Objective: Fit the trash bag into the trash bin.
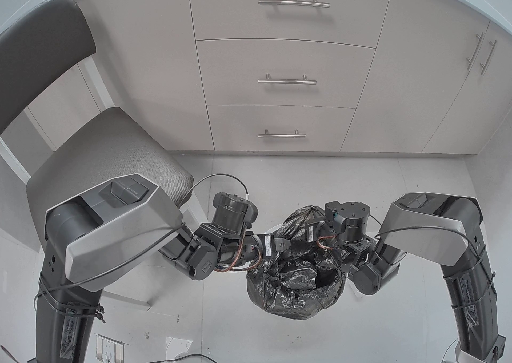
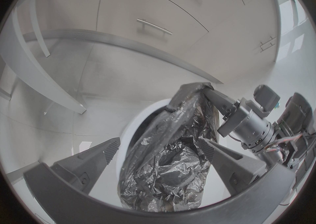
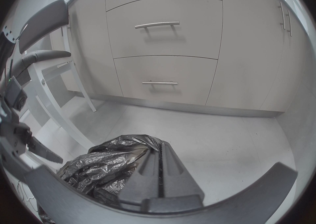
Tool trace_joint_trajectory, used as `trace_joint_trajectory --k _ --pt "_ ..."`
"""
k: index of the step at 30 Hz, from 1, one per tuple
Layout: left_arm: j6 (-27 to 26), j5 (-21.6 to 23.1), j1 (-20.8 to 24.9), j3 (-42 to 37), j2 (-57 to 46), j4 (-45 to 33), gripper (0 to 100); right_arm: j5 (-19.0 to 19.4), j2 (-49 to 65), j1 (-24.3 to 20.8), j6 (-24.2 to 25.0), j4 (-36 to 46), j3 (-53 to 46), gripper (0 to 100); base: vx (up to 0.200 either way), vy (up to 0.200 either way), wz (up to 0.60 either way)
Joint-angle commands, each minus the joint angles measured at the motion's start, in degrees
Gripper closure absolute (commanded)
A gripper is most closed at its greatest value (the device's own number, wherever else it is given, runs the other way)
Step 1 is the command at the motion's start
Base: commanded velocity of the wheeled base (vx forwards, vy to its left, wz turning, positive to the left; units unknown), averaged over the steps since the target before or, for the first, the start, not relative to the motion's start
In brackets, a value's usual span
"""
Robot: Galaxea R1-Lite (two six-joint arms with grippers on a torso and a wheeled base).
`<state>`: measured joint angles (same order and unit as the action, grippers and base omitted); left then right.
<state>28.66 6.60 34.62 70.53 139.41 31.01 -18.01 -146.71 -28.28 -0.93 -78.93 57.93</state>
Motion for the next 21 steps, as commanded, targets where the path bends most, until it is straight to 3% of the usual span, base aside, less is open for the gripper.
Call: trace_joint_trajectory --k 1,10,21 --pt "-0.18 -0.09 0.27 0.92 1.65 0.01 0 -0.01 -0.06 -0.11 0.05 -0.08 -0.10 100 0.000 0.000 0.00" --pt "-3.79 -1.94 -2.10 3.47 4.82 -0.51 0 -0.01 -0.06 -0.19 0.14 -1.49 -0.63 100 0.000 0.000 0.00" --pt "-3.61 -3.96 -5.18 6.72 6.40 -1.57 0 -0.01 -0.06 -0.28 0.14 -1.66 -0.89 100 0.000 0.000 0.00"
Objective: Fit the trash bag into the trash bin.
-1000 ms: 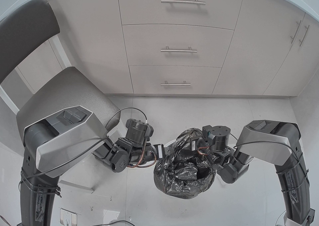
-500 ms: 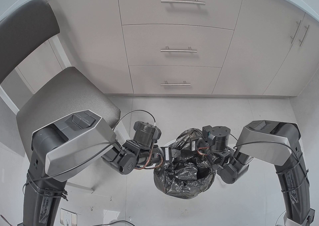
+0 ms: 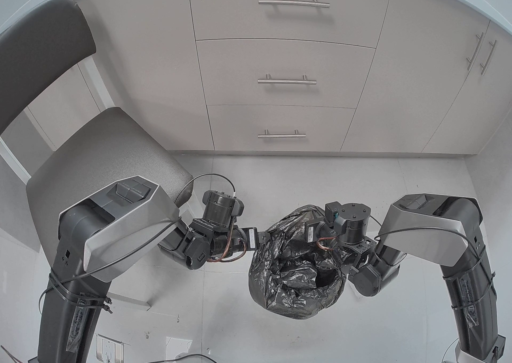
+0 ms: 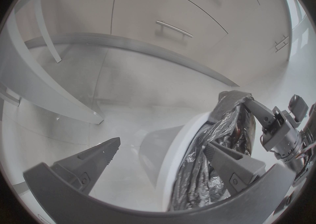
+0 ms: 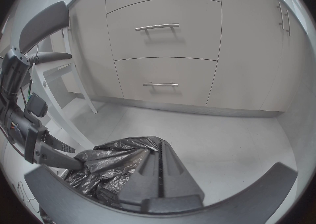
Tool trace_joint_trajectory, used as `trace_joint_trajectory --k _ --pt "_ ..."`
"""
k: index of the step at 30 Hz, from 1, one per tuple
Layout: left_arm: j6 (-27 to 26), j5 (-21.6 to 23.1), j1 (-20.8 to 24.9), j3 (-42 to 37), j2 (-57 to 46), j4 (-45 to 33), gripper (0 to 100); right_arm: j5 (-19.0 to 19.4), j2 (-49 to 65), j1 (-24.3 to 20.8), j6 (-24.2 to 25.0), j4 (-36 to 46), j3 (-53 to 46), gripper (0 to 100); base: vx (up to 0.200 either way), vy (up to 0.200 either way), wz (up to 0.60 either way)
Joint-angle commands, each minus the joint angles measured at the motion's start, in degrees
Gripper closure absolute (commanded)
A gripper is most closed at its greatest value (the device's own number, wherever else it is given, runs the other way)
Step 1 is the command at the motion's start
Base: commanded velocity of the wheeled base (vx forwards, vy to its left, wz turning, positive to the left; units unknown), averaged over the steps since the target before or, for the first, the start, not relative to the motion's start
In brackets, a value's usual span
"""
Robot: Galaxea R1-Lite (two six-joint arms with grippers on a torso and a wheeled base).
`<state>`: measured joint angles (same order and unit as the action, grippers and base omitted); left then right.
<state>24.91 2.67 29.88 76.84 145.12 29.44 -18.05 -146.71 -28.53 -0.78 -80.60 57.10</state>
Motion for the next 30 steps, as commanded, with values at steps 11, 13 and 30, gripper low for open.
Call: trace_joint_trajectory --k 11,13,30 --pt "0.23 -2.05 -0.52 0.95 1.48 0.18 0 -0.49 -2.52 0.05 -0.10 -3.07 0.38 100 0.000 0.000 0.00" --pt "0.14 -2.05 -0.52 1.03 1.57 0.00 0 -0.58 -2.52 -0.04 -0.10 -3.07 0.20 100 0.000 0.000 0.00" --pt "0.06 -2.05 -0.52 0.86 1.57 0.00 0 -0.58 -2.00 0.66 -0.54 -3.68 -0.50 0 0.000 0.000 0.00"
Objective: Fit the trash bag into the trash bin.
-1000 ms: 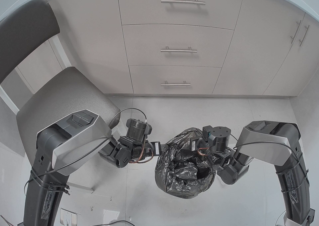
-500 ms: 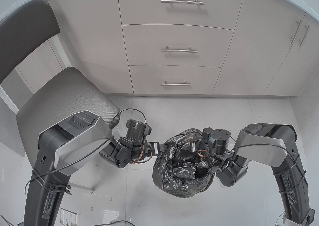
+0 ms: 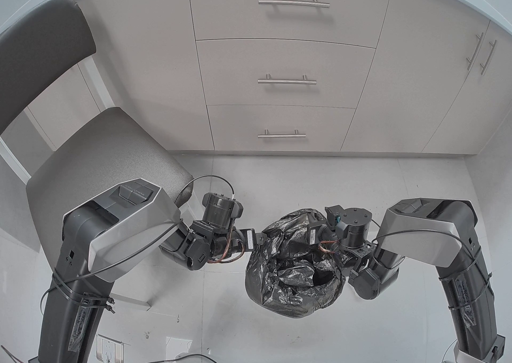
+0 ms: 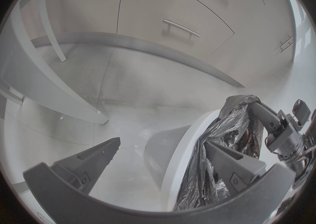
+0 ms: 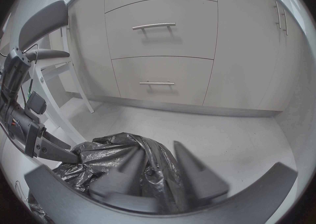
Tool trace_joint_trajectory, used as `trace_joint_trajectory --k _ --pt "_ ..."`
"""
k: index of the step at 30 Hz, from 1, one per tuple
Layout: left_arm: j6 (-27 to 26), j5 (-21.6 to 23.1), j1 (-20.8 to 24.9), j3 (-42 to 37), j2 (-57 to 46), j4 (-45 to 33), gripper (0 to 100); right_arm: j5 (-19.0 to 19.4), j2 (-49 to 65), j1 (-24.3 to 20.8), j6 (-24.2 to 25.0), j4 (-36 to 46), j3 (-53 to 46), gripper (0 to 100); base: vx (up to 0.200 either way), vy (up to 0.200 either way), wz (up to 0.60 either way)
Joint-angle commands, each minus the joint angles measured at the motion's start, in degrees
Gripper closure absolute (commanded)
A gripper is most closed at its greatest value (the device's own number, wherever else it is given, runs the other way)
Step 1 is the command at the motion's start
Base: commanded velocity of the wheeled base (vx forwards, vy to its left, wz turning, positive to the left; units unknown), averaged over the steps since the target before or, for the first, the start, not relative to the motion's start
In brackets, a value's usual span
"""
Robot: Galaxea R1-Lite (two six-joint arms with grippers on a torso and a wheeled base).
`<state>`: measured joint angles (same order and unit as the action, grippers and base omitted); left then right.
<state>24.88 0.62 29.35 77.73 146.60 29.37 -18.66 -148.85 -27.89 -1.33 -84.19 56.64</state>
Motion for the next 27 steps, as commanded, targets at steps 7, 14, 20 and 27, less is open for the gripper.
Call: trace_joint_trajectory --k 7,14,20,27 --pt "-0.01 -0.01 0.00 -0.12 0.09 0.16 0 0.03 0.05 0.12 0.27 -0.45 0.14 0 0.000 0.000 0.00" --pt "-0.01 -0.01 0.00 -0.21 0.09 0.25 0 0.03 -0.65 0.82 0.19 -0.45 1.28 0 0.000 0.000 0.00" --pt "-0.01 -0.01 0.00 -0.21 0.09 0.34 0 0.03 -3.03 2.93 0.10 -0.19 3.39 0 0.000 0.000 0.00" --pt "-0.01 -0.01 0.00 -0.30 0.09 0.43 0 0.03 -4.87 4.51 0.10 1.31 5.41 0 0.000 0.000 0.00"
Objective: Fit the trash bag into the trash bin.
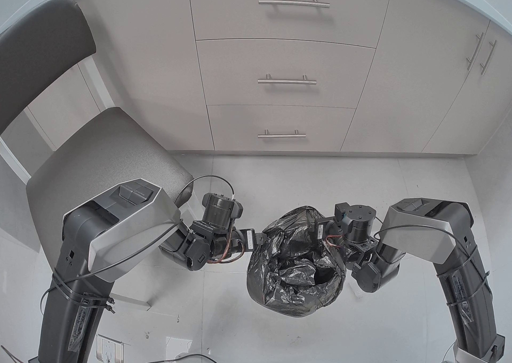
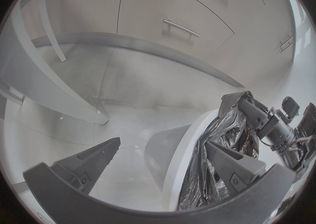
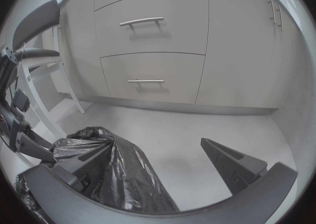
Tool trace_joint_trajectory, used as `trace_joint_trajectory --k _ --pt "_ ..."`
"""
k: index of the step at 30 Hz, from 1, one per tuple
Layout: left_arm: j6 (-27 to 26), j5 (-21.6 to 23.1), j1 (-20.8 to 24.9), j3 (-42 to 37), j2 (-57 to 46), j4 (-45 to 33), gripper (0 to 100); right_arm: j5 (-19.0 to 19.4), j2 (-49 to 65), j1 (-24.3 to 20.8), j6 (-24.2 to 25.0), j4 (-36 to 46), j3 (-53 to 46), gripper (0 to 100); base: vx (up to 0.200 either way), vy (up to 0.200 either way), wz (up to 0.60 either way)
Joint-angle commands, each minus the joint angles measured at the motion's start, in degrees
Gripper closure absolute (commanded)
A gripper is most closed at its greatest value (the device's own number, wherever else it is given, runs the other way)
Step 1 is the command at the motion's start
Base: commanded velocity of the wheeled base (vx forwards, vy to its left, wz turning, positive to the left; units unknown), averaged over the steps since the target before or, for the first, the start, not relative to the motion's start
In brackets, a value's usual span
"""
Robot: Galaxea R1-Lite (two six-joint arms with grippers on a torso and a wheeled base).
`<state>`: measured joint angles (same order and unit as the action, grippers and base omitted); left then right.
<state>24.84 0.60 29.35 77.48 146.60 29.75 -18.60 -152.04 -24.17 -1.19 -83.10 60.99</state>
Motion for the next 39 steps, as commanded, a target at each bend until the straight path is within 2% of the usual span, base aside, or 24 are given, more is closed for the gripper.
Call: trace_joint_trajectory --k 1,12,20,23,26,39 --pt "0.03 0.02 0.00 -0.05 0.09 0.05 0 -0.03 -1.77 0.88 -0.04 0.31 1.06 0 0.000 0.000 0.00" --pt "0.03 0.02 0.00 -0.05 0.17 0.14 0 0.15 -3.00 2.38 0.05 2.07 2.56 0 0.000 0.000 0.00" --pt "0.03 -0.07 0.00 -0.14 0.17 0.23 0 0.76 1.66 -0.61 0.32 1.63 -3.51 0 0.000 0.000 0.00" --pt "0.03 -0.07 0.00 -0.14 0.09 0.23 0 2.52 4.12 -1.93 0.32 1.63 -6.50 0 0.000 0.000 0.00" --pt "0.03 -0.07 0.00 -0.14 0.17 0.23 0 3.75 5.62 -2.02 0.23 1.63 -7.82 0 0.000 0.000 0.00" --pt "0.03 -0.07 0.09 -0.14 0.17 0.31 0 4.01 7.46 -1.67 0.32 1.63 -8.61 0 0.000 0.000 0.00"
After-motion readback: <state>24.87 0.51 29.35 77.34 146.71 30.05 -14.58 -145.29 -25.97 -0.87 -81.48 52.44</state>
